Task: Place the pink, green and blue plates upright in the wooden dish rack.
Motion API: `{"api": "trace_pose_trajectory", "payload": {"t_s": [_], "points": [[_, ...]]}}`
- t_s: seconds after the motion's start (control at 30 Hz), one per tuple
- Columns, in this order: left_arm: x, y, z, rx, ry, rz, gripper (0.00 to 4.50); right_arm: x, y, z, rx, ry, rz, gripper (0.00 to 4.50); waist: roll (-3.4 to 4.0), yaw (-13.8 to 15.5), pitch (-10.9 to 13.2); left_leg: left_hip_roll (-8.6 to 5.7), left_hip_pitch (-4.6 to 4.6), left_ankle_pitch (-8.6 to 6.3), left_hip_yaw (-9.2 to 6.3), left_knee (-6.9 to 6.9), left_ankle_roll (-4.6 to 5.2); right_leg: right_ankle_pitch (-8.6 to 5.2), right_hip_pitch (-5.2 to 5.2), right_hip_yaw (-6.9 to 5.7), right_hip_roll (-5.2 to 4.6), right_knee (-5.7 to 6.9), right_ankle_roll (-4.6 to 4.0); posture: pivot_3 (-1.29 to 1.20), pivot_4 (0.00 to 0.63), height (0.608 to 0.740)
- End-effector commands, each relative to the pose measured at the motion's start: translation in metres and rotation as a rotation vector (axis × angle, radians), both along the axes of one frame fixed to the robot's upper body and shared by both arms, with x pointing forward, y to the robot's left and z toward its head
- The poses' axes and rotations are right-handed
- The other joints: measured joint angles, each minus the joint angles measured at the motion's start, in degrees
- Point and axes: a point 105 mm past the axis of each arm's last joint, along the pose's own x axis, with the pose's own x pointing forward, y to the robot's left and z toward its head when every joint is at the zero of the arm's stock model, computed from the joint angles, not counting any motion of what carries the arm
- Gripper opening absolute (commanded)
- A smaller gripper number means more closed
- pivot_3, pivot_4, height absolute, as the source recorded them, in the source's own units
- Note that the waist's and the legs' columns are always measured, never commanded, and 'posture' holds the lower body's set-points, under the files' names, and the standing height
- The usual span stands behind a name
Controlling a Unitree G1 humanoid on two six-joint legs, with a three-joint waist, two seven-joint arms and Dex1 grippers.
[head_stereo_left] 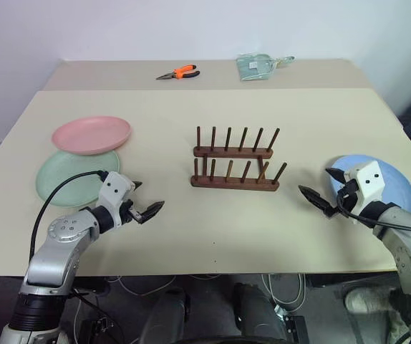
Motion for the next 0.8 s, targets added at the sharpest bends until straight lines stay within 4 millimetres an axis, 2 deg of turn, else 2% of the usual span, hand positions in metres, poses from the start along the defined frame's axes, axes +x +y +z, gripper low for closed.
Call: {"api": "trace_pose_trajectory", "payload": {"t_s": [0.03,0.17,0.3,0.47,0.6,0.8], "points": [[0.001,-0.004,0.010,-0.005,-0.037,-0.020,4.50,-0.001,-0.001,0.012,0.011,-0.030,0.009,4.44,0.00,-0.01,0.00,0.00,0.00,0.00,0.00,-0.01,0.00,0.00,0.00,0.00,0.00,0.00,0.00,0.00,0.150,0.740],[-0.001,-0.005,0.007,0.013,-0.029,-0.033,4.50,-0.002,0.003,0.014,0.038,-0.020,0.034,4.44,0.00,-0.02,0.00,0.00,0.00,0.00,0.00,-0.01,0.00,0.03,0.00,0.00,0.00,0.00,-0.04,0.00,0.150,0.740],[0.008,-0.012,0.002,0.015,-0.023,-0.075,4.50,0.000,0.006,0.015,0.007,-0.043,0.011,4.44,0.00,0.06,0.00,0.00,0.00,0.00,0.00,-0.01,0.00,0.03,0.00,0.00,0.00,0.00,-0.04,0.00,0.150,0.740],[0.024,-0.039,-0.009,0.004,0.033,-0.237,4.50,-0.007,0.016,0.013,0.001,-0.058,0.007,4.44,-0.01,0.84,-0.01,-0.03,-0.01,0.00,0.00,0.03,0.00,0.01,0.02,-0.02,0.01,-0.01,0.00,0.00,0.150,0.740],[0.048,-0.071,-0.018,0.020,0.061,-0.373,4.50,-0.016,0.017,0.010,-0.002,-0.075,-0.043,4.44,0.00,1.72,-0.02,-0.08,-0.03,0.01,0.00,0.06,0.01,0.16,0.02,-0.03,0.01,-0.01,0.03,0.00,0.150,0.740],[0.077,-0.104,-0.027,0.079,0.064,-0.458,4.50,-0.042,0.014,0.005,-0.005,-0.087,-0.142,4.44,-0.01,2.53,-0.05,-0.11,-0.01,0.00,0.02,0.09,0.03,0.11,0.06,-0.04,0.00,-0.02,0.21,0.00,0.150,0.740]]}}
